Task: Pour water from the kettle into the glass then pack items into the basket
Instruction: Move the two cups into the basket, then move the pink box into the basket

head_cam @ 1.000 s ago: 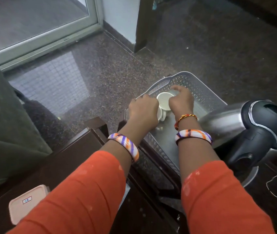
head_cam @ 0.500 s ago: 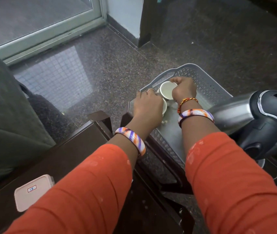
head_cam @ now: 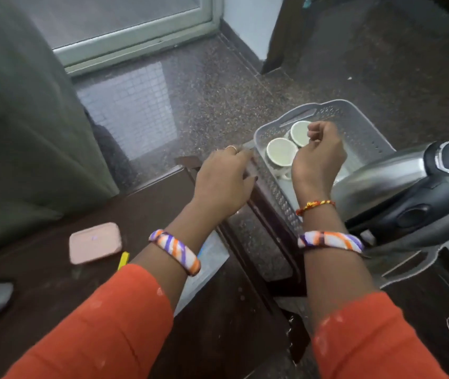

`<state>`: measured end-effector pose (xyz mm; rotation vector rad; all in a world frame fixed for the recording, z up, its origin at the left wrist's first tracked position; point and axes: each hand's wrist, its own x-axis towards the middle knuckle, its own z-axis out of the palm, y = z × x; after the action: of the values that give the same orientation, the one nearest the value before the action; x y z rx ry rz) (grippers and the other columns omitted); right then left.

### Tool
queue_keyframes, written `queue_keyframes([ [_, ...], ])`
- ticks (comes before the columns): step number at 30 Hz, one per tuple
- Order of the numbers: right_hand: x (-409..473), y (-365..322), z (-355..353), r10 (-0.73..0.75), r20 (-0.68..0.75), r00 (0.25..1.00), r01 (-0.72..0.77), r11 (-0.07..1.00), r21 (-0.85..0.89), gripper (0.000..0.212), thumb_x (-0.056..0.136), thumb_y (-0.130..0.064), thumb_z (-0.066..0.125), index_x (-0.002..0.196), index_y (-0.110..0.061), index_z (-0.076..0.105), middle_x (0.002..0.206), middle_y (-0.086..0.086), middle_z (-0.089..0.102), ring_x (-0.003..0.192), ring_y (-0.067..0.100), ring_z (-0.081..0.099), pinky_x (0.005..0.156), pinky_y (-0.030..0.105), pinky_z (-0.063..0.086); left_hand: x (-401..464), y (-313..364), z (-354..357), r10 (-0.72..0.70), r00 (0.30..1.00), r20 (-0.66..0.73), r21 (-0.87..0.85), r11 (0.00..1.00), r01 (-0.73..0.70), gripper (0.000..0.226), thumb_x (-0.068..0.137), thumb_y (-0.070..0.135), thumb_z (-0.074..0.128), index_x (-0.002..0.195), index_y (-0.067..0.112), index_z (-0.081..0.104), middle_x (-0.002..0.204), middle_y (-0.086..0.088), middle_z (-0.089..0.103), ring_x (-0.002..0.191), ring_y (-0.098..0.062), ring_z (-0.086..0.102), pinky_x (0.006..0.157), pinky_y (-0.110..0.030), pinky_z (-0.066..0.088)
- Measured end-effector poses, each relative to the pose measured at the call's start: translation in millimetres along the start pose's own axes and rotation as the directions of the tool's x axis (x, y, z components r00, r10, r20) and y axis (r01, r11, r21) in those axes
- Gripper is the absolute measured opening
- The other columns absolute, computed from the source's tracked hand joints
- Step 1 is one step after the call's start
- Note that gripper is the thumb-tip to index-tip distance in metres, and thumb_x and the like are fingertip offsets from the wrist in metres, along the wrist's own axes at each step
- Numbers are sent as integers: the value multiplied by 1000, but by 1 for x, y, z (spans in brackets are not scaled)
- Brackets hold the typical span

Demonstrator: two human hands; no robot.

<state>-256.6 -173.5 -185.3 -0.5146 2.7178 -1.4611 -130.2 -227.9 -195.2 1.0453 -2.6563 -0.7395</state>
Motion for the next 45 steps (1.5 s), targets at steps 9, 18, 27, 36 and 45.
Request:
queue_keyframes([
  [9, -194, 15, 3, -308, 553, 774, 290, 949, 122, 32, 79, 13, 40, 96, -1, 62, 96, 18, 68, 92, 32, 61, 81, 28, 40, -196, -68, -9, -386, 922, -23, -164, 911, 377, 35, 81, 24, 58, 114, 13, 62, 118, -7, 65, 111, -25, 59, 94, -35, 47],
  [18, -379, 26, 7, -298, 947, 120, 450, 867, 216, 29, 83, 9, 43, 106, 1, 58, 104, 20, 65, 100, 33, 60, 81, 29, 41, -421, -140, -22, -820, 546, -169, -268, 572, 775, 39, 81, 17, 63, 119, 11, 60, 128, -8, 57, 122, -23, 52, 102, -30, 40],
  [27, -526, 18, 22, -240, 878, -414, 599, 655, 461, 51, 82, -7, 53, 131, -15, 40, 117, 18, 54, 109, 34, 55, 87, 41, 49, -603, -200, -39, -971, 38, -236, -436, 141, 889, 48, 76, 16, 71, 120, 3, 58, 127, -20, 56, 121, -31, 51, 105, -32, 36],
  [36, -701, -8, 81, -484, 836, -259, 677, 527, 514, 67, 80, 2, 54, 141, -18, 35, 149, 26, 24, 135, 40, 26, 111, 44, 30, -673, -344, -74, -931, -165, -326, -426, -11, 905, 92, 72, 52, 65, 142, 9, 24, 150, -25, 20, 140, -37, 22, 112, -42, 25],
  [45, -746, -45, 155, -329, 938, -107, 836, 481, 264, 32, 88, -6, 43, 115, -10, 58, 129, 20, 50, 121, 38, 41, 85, 42, 45, -681, -395, -77, -994, -55, -92, -480, -4, 877, 101, 63, 49, 75, 141, 11, 23, 136, -18, 45, 127, -34, 43, 99, -41, 40],
])
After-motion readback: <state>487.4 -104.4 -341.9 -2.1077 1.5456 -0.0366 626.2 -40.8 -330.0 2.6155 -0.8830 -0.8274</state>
